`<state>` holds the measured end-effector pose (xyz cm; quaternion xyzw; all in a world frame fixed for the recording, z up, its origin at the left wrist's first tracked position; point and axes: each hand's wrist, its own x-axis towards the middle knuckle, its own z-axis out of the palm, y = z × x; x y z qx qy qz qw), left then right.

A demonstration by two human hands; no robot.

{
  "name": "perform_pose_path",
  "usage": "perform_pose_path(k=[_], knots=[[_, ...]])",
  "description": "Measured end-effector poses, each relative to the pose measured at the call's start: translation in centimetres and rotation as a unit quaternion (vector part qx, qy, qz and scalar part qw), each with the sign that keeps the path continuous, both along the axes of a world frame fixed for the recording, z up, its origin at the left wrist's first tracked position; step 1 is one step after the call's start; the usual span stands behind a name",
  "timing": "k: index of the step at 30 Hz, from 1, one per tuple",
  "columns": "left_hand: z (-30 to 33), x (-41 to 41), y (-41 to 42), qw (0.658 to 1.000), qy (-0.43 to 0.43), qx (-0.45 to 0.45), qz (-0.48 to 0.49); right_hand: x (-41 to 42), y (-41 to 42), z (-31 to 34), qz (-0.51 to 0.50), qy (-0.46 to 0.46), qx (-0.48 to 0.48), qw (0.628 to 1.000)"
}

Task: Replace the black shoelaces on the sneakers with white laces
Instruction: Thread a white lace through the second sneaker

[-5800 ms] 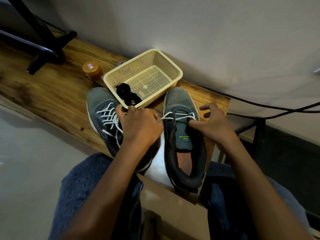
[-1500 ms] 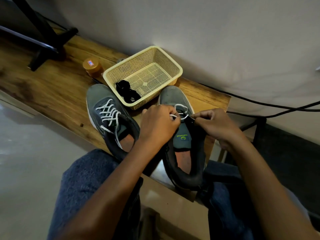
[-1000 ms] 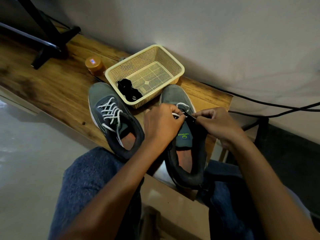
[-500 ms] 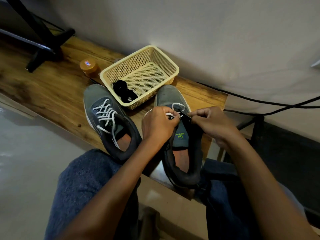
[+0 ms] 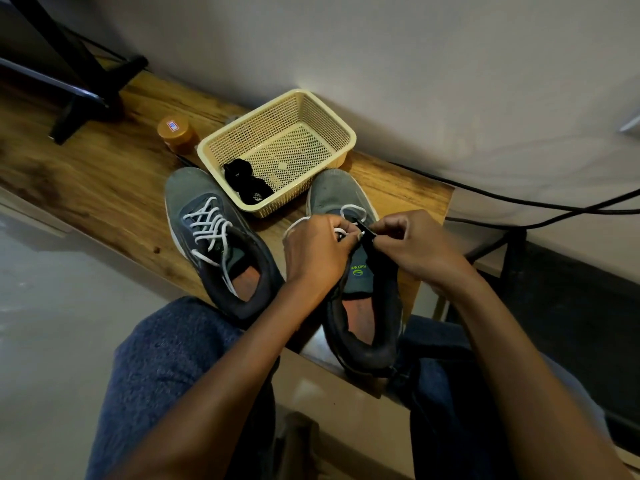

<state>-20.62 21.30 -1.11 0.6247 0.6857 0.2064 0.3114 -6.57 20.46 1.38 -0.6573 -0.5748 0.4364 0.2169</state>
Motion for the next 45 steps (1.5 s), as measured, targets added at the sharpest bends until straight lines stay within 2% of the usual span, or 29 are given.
perform_pose_path(k=[17, 23, 35, 38, 42, 45], knots=[[-0.5, 0.3, -0.5, 0.999, -0.004, 0.044, -0.026, -0.2, 0.0, -0.3, 0.04, -0.085, 0.099, 0.991], [0.1, 0.2, -0.4, 0.997, 0.017, 0.065, -0.048, -0.4, -0.2, -0.3, 0.072, -0.15, 0.146, 0.975], [0.1, 0.4, -0.5, 0.996, 0.018, 0.071, -0.051, -0.6, -0.3, 0.0, 0.09, -0.176, 0.164, 0.966], [0.1, 0.4, -0.5, 0.997, 0.009, 0.07, -0.04, -0.5, -0.3, -0.2, 0.08, -0.143, 0.144, 0.976], [-0.1, 0.5, -0.2, 0.997, 0.003, 0.067, -0.029, 0.4, 0.1, -0.2, -0.006, -0.026, 0.07, 0.997], [-0.2, 0.6, 0.0, 0.995, 0.039, 0.083, -0.033, 0.7, 0.4, -0.3, -0.059, 0.037, -0.005, 0.998]])
